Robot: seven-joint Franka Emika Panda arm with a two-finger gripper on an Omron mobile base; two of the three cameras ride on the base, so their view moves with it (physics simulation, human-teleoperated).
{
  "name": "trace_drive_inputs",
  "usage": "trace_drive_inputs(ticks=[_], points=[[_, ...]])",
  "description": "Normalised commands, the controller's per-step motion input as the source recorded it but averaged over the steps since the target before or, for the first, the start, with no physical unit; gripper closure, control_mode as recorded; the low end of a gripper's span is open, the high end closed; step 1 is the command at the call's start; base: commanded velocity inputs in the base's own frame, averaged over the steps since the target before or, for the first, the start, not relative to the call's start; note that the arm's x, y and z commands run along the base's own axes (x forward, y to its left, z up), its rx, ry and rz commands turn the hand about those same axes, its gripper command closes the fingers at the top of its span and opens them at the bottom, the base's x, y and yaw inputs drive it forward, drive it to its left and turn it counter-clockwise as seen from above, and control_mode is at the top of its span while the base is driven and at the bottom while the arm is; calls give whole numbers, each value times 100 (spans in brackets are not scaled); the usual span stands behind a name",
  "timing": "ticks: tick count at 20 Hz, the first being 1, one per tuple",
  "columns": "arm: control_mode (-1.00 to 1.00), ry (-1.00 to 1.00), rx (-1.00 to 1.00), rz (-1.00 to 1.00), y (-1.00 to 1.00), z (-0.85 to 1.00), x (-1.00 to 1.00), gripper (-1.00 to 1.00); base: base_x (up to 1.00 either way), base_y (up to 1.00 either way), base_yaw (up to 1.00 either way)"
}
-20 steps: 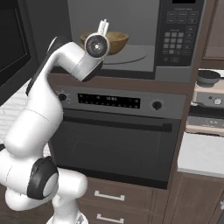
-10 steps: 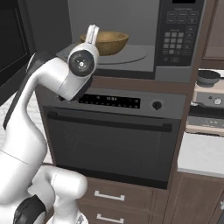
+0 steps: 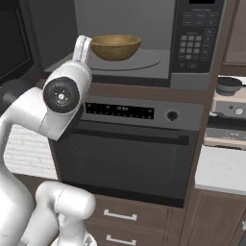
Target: Open the microwave, place the bowl with waffle inside the microwave, then close the microwave door and turn it on.
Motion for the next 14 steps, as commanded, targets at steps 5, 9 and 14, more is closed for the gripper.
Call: trace_drive_inputs(ticks=[5, 9, 14], points=[[-100, -9, -1, 0, 31, -13, -100, 100, 0, 0, 0], [-100, -14, 0, 1, 27, -6, -100, 100, 0, 0, 0], [-100, -12, -1, 7, 32, 0, -100, 100, 0, 0, 0]])
